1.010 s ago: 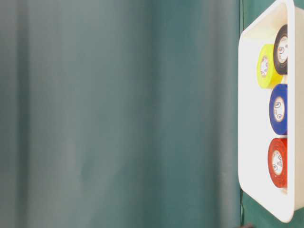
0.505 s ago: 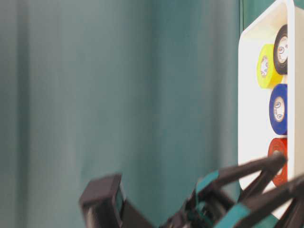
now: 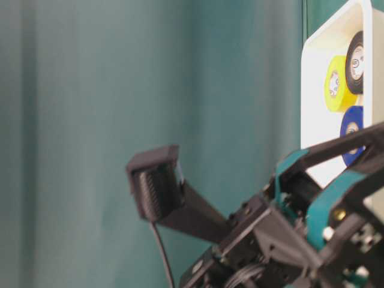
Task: Put the tape into the white case with the left arm.
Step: 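Lower the left gripper into the teal tape roll and grip it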
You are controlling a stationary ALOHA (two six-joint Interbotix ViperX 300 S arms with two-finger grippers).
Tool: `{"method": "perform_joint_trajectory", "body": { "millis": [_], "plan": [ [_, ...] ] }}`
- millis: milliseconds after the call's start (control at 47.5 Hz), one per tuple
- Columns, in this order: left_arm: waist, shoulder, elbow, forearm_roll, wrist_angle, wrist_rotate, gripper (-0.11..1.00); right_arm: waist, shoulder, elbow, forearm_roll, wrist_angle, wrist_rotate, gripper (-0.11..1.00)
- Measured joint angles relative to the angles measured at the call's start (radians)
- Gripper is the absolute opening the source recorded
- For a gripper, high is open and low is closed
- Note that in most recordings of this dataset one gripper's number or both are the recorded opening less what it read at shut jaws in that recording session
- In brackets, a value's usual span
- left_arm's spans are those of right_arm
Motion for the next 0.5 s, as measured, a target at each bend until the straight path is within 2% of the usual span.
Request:
{"method": "perform_joint_trajectory", "body": {
  "millis": [505],
  "plan": [
    [0.0,0.13,-0.118,0.0,0.063,0.0,0.86,0.0,0.0,0.002,0.0,-0.002,0.002,-0.09]
  ]
}}
